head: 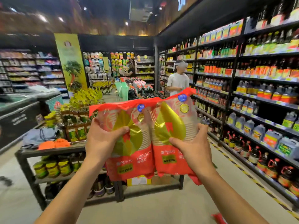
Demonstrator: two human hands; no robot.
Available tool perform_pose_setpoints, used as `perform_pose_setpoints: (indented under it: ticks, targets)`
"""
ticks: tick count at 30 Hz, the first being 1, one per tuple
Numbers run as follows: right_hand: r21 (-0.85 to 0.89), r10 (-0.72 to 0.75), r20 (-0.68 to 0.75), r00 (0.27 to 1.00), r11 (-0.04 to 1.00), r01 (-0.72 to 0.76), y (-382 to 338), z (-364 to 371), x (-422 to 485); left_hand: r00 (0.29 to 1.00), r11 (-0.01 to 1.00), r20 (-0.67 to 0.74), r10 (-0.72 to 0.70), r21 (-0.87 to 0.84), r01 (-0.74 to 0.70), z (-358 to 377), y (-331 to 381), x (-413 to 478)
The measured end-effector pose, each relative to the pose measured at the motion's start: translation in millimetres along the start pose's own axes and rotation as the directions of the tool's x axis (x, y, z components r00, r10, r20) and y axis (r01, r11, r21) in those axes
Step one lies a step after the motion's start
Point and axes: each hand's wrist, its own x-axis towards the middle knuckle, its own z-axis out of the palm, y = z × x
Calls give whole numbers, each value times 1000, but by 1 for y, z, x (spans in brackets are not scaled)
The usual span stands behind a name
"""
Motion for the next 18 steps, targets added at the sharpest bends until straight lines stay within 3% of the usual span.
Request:
perform_pose_setpoints:
  ticks: [10,18]
  targets:
    - [135,-49,179,983,991,25,-33,90,14,982,998,-186,-5,67,18,-70,-11,32]
    - [287,-127,340,932,958,26,-57,193,45,916,984,-400,21,173,53,-117,-24,77]
